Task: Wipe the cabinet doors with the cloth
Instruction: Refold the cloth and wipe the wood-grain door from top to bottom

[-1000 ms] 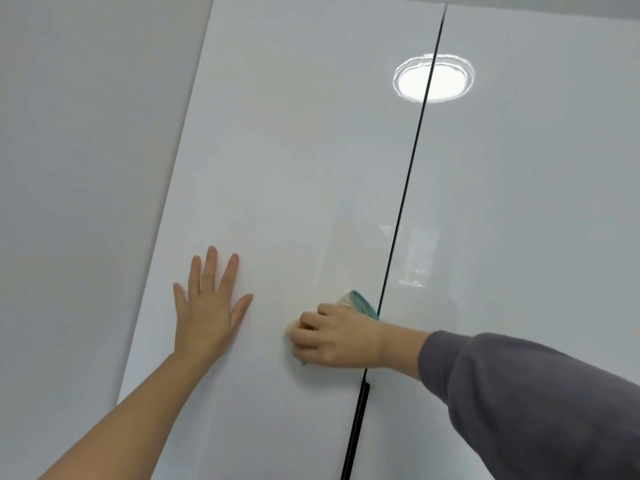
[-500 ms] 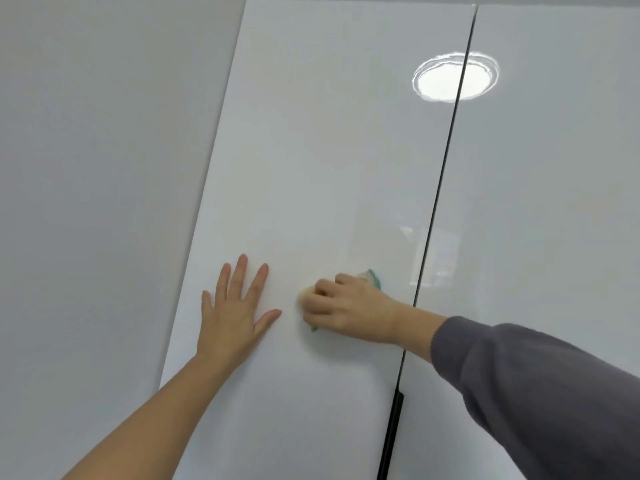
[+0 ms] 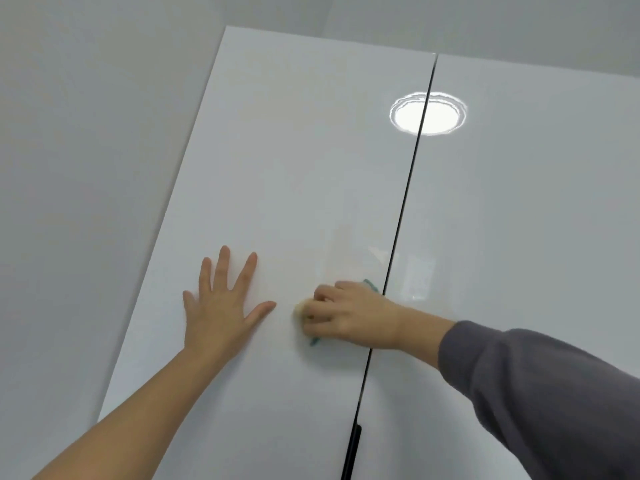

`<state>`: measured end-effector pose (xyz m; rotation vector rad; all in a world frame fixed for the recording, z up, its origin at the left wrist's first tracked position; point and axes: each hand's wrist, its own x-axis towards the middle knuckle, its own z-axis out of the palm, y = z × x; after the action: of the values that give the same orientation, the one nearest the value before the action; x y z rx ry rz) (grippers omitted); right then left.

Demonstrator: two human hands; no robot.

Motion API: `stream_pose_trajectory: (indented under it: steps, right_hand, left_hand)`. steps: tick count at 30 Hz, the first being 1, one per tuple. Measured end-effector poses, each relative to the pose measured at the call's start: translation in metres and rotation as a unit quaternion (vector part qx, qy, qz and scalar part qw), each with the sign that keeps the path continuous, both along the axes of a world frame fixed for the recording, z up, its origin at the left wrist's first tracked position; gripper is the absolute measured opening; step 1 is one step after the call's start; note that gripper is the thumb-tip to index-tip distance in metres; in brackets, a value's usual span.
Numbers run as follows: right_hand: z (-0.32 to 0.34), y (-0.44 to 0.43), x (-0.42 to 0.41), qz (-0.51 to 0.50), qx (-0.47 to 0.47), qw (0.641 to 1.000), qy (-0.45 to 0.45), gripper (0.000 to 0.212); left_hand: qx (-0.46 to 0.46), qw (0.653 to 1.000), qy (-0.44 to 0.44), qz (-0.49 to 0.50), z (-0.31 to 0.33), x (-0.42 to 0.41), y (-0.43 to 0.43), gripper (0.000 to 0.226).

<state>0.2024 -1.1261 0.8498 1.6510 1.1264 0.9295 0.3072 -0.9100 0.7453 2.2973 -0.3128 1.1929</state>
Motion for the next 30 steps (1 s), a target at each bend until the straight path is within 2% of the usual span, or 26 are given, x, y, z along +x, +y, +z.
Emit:
stream_pose_trajectory:
  steps: [2,4,5,6,8,10,12,13,15,18,20,21,23,25,27,29,30]
  right_hand:
    - [0.048,0.009,0.005,0.032,0.135,0.987,-0.077,0.016]
    - [0.086,0.022,0.007,0.045,0.337,0.927,-0.159,0.023]
    - [0.087,0.029,0.009,0.049,0.397,0.901,-0.168,0.025]
    - [0.075,0.035,0.012,0.055,0.416,0.892,-0.169,0.022]
    - [0.023,0.039,0.018,0.061,0.35,0.925,-0.136,0.016]
    - [-0.036,0.028,0.017,0.054,0.198,0.975,-0.081,0.017]
    - [-0.065,0.015,0.008,0.019,0.073,0.996,-0.048,0.017]
    - [-0.058,0.01,0.004,0.005,0.039,0.998,-0.047,0.018]
    - [-0.016,0.003,0.0,0.005,0.07,0.993,-0.092,0.022]
    - [0.07,-0.021,-0.015,0.015,0.255,0.944,-0.209,0.032]
    - [0.09,-0.036,-0.032,0.006,0.351,0.907,-0.233,0.037]
    - [0.082,-0.041,-0.038,0.007,0.369,0.901,-0.23,0.034]
    - [0.037,-0.053,-0.046,0.015,0.339,0.923,-0.183,0.024]
    - [-0.029,-0.076,-0.06,0.003,0.248,0.964,-0.093,0.024]
    - [-0.07,-0.101,-0.081,-0.032,0.135,0.99,-0.028,0.024]
    - [-0.057,-0.119,-0.087,-0.039,0.083,0.996,-0.019,0.021]
    - [-0.037,-0.124,-0.085,-0.03,0.101,0.994,-0.037,0.022]
  left_hand:
    - [-0.003,1.0,-0.004,-0.004,0.001,-0.001,-0.001,0.082]
    - [-0.007,1.0,-0.003,-0.009,0.0,-0.001,-0.001,0.081]
    - [-0.009,1.0,-0.001,-0.012,0.001,-0.002,-0.001,0.081]
    - [-0.01,1.0,0.001,-0.016,0.001,-0.002,0.0,0.081]
    - [-0.008,1.0,0.001,-0.028,0.001,-0.003,0.001,0.081]
    - [0.003,0.999,0.004,-0.048,-0.001,-0.001,0.007,0.079]
    - [0.02,0.998,0.014,-0.055,-0.008,-0.002,0.017,0.079]
    - [0.027,0.998,0.019,-0.053,-0.013,-0.002,0.022,0.08]
    - [0.032,0.998,0.018,-0.047,-0.018,-0.004,0.026,0.084]
    - [0.038,0.997,-0.014,-0.06,-0.014,-0.014,0.01,0.089]
    - [0.053,0.995,-0.034,-0.074,-0.006,-0.025,-0.012,0.093]
    - [0.063,0.994,-0.043,-0.084,-0.002,-0.033,-0.026,0.095]
    - [0.084,0.99,-0.056,-0.098,0.005,-0.046,-0.051,0.1]
    - [0.108,0.987,-0.064,-0.102,0.006,-0.052,-0.069,0.101]
    - [0.126,0.984,-0.088,-0.088,0.004,-0.05,-0.077,0.099]
    - [0.126,0.983,-0.106,-0.078,0.0,-0.045,-0.076,0.098]
    - [0.126,0.983,-0.109,-0.079,-0.001,-0.043,-0.077,0.098]
